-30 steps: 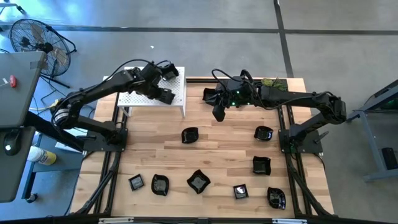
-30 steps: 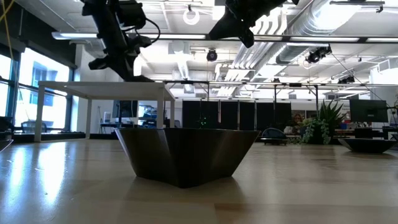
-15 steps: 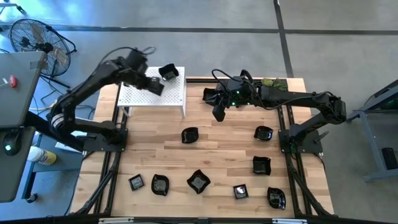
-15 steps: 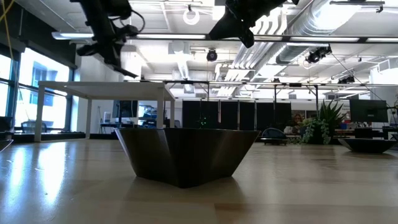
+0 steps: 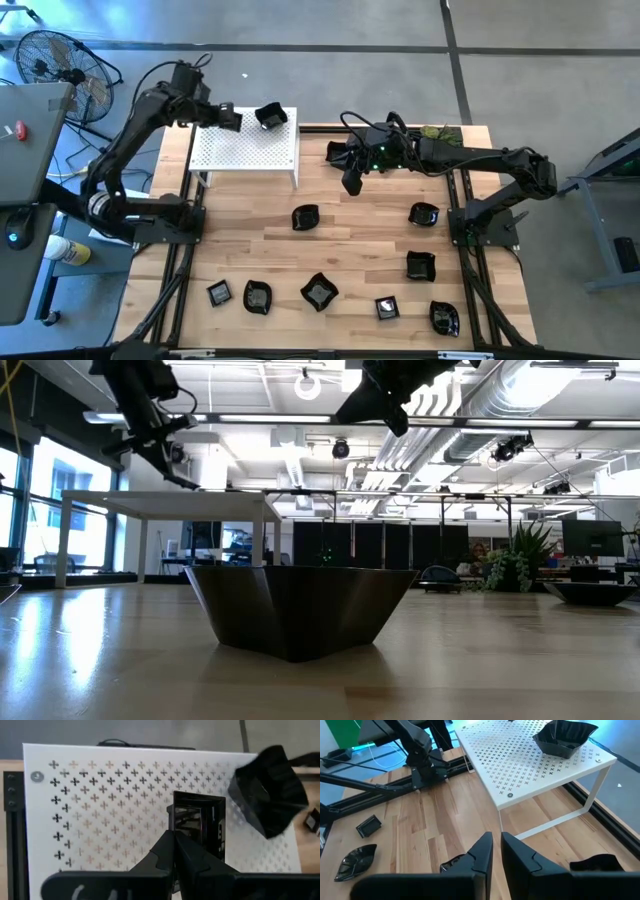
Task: Pick & Place Mini shaped plates
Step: Put the black square plate on the shelf
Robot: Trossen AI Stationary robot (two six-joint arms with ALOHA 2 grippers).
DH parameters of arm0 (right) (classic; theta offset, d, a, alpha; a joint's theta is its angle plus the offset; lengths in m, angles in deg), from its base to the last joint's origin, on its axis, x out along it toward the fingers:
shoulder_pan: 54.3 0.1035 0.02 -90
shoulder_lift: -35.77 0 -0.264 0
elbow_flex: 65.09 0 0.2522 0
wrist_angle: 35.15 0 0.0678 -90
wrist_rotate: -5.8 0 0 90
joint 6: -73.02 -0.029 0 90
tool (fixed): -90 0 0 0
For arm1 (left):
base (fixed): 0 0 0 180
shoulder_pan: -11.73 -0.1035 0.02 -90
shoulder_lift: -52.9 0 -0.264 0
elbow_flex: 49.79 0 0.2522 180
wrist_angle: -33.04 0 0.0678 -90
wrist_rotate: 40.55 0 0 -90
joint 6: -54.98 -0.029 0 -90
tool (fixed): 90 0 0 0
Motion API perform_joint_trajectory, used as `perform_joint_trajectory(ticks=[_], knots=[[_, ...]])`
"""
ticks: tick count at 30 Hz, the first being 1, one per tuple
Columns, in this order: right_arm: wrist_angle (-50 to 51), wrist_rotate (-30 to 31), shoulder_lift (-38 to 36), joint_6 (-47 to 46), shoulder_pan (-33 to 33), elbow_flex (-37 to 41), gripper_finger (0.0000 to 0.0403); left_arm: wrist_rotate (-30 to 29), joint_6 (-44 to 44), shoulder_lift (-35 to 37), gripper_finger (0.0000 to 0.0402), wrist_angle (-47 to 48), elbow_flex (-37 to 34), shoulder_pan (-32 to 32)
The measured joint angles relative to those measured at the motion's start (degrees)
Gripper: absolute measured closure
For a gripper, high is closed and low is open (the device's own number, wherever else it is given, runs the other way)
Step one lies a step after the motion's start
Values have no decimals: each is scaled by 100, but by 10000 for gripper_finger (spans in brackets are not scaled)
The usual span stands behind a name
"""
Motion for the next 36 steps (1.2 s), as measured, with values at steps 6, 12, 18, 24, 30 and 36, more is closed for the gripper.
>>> perform_joint_trajectory(ticks=[6, 12, 18, 24, 30, 36], knots=[[-4, 0, 0, 2, 4, 0, 372, -315, 123, -205, 401, -122, -9, 24], [-19, 0, 0, 4, 4, 0, 373, -752, 203, -364, 401, -163, -9, 82], [-19, -3, 0, 18, 4, 0, 369, -1245, 429, -533, 394, -218, -9, 375], [-19, -4, 0, 17, 4, 0, 368, -1250, 428, -539, 371, -168, -9, 356], [-19, -4, 0, 12, 4, 0, 366, -1130, 207, -532, 350, -59, 50, 356], [-18, -2, 0, 2, 4, -2, 373, -1136, -202, -482, 361, 263, 457, 356]])
